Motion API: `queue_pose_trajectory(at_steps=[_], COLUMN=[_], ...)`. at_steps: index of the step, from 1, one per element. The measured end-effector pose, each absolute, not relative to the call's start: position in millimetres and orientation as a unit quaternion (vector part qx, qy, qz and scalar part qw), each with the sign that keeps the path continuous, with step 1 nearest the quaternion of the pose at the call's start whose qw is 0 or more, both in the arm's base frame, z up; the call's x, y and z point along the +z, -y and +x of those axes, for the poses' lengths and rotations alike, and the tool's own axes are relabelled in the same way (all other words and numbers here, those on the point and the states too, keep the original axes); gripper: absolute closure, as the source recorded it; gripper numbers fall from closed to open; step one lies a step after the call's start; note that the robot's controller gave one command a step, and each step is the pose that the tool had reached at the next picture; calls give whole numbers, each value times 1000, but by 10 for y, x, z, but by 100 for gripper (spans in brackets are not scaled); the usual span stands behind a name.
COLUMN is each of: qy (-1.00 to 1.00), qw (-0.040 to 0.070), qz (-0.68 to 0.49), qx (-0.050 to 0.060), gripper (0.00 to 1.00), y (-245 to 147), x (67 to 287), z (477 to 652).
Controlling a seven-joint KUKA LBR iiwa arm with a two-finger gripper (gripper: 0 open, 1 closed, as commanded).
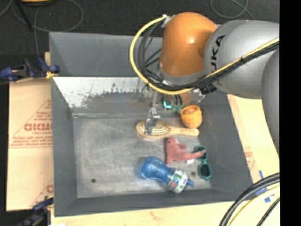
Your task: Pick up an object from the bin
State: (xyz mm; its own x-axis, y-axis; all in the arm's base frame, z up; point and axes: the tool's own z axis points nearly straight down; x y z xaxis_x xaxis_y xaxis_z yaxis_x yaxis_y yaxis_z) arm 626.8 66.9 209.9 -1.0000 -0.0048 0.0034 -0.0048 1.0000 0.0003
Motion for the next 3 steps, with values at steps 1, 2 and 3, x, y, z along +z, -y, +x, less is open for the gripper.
queue_pose_trajectory(at_steps=[1,2,3], qy=[1000,1000,1000], qw=[-2,-4,0], qz=[2,25,28], qx=[-1,1,1], gripper=[0,0,0], y=[-671,-131,16], x=[2149,1329,1012], z=[6284,6315,6351])
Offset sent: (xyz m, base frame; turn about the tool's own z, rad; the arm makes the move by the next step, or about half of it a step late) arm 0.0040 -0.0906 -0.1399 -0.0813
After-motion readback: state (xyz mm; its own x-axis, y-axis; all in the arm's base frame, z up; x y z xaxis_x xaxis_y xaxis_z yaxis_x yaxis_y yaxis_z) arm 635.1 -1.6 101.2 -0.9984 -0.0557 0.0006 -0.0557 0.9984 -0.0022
